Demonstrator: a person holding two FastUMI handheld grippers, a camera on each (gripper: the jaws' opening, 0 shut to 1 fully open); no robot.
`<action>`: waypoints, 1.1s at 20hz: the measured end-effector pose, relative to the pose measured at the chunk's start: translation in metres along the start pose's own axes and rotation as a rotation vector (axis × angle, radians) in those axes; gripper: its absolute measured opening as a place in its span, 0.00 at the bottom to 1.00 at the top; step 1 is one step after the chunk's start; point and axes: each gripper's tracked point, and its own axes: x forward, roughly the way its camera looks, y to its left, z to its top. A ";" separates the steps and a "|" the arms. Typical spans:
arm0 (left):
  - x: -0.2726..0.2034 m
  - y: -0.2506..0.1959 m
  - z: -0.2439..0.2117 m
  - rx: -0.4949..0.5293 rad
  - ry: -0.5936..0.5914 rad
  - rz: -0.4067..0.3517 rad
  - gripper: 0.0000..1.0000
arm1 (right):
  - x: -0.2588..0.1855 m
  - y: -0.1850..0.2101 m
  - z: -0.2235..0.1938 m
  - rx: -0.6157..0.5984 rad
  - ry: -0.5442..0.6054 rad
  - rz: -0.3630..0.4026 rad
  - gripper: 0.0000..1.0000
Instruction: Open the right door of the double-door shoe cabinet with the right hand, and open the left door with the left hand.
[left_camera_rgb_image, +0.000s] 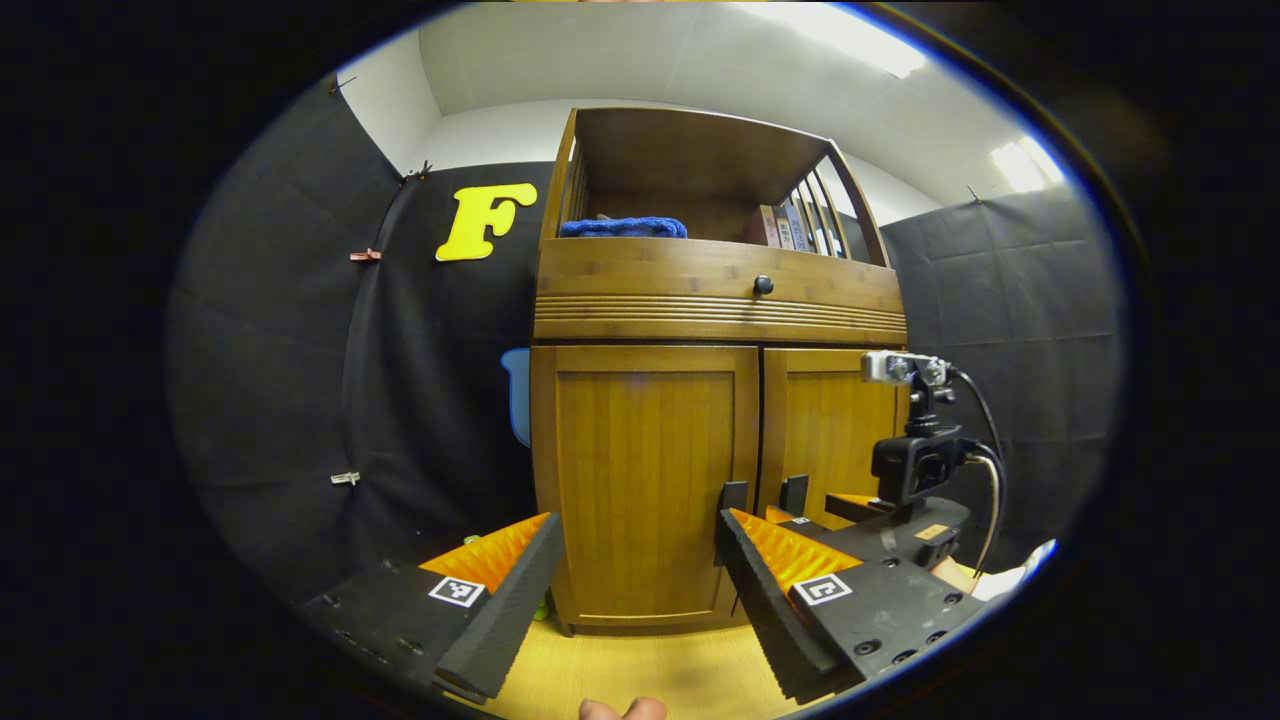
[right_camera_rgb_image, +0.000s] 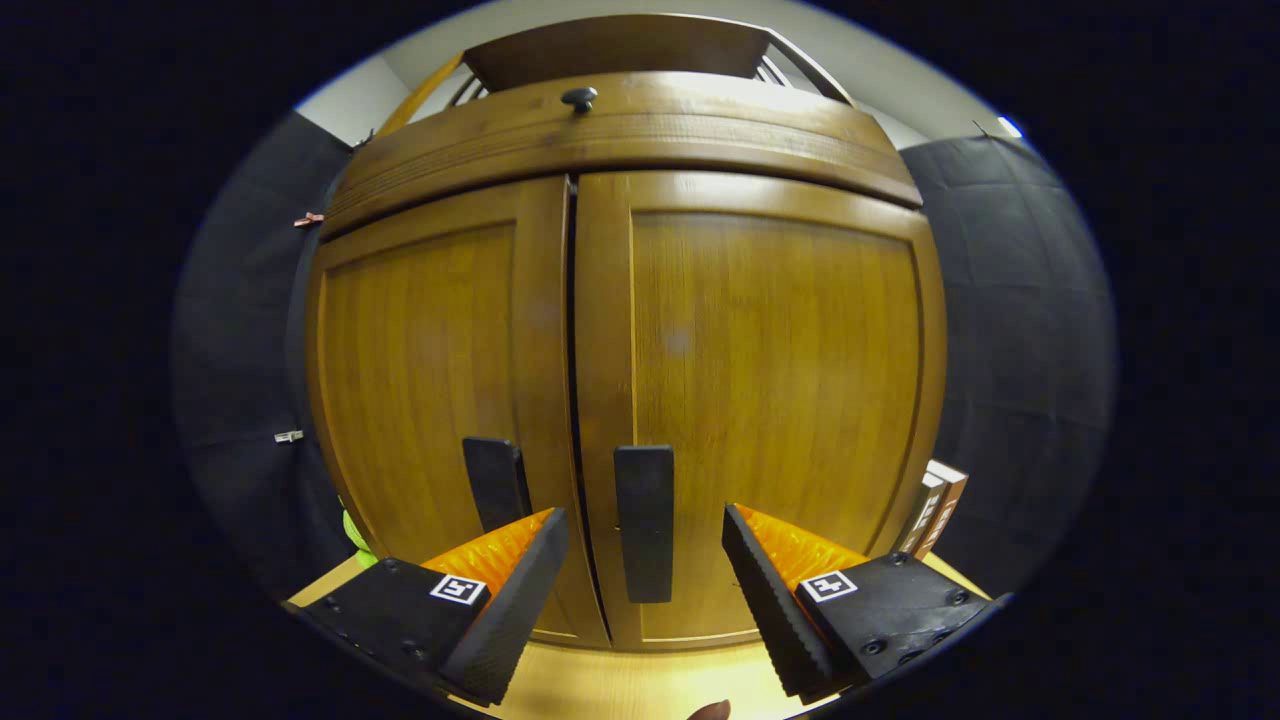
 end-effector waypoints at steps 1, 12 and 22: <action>-0.001 0.005 -0.001 0.003 0.003 0.002 0.96 | 0.013 0.001 -0.002 0.000 0.011 -0.011 0.96; 0.000 0.021 -0.010 -0.029 0.043 0.027 0.95 | 0.027 0.004 -0.011 -0.019 0.055 0.048 0.27; -0.013 -0.017 -0.001 -0.030 0.029 0.060 0.95 | -0.063 -0.029 -0.012 0.022 0.058 0.112 0.27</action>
